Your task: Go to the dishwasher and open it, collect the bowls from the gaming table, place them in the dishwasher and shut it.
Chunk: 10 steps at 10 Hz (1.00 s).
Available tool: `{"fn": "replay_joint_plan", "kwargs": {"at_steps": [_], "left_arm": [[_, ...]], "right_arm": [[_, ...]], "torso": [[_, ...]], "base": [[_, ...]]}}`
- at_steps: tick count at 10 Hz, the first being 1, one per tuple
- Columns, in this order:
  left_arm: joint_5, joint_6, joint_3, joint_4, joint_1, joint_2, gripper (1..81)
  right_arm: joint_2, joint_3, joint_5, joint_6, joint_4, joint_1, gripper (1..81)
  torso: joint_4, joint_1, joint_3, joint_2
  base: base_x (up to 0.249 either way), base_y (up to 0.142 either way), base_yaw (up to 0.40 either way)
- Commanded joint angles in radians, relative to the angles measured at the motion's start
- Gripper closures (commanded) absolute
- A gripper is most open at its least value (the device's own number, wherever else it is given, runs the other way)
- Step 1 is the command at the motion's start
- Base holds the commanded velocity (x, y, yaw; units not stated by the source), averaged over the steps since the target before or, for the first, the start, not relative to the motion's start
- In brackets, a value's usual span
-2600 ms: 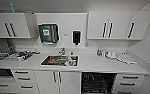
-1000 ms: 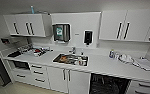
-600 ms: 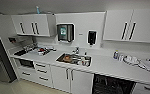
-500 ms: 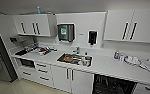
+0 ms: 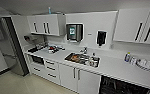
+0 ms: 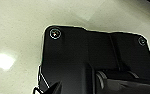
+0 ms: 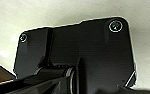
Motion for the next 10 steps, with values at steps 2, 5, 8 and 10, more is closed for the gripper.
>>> {"fn": "replay_joint_plan", "kwargs": {"at_steps": [2,5,8,10], "left_arm": [[0.046,0.004,-0.012,0.002,-0.041,-0.003,1.0],[0.046,0.004,-0.015,0.002,-0.041,0.000,1.0],[0.046,0.004,-0.015,0.002,-0.041,0.000,1.0],[0.046,0.006,-0.015,0.002,-0.041,0.003,1.0]], "right_arm": [[0.002,-0.002,-0.046,-0.006,-0.012,0.049,1.0],[0.002,-0.002,-0.046,-0.004,-0.011,0.046,1.0],[0.010,-0.002,-0.046,-0.004,-0.008,0.046,1.0],[0.010,-0.002,-0.046,-0.004,-0.008,0.046,1.0]], "torso": [[0.000,0.000,0.000,0.000],[0.000,0.000,0.000,0.000],[0.000,0.000,0.000,0.000],[0.000,0.000,0.000,0.000]], "base": [[0.000,0.000,0.334],[0.000,0.000,0.346],[0.000,0.000,0.356],[0.000,0.000,0.357]]}}
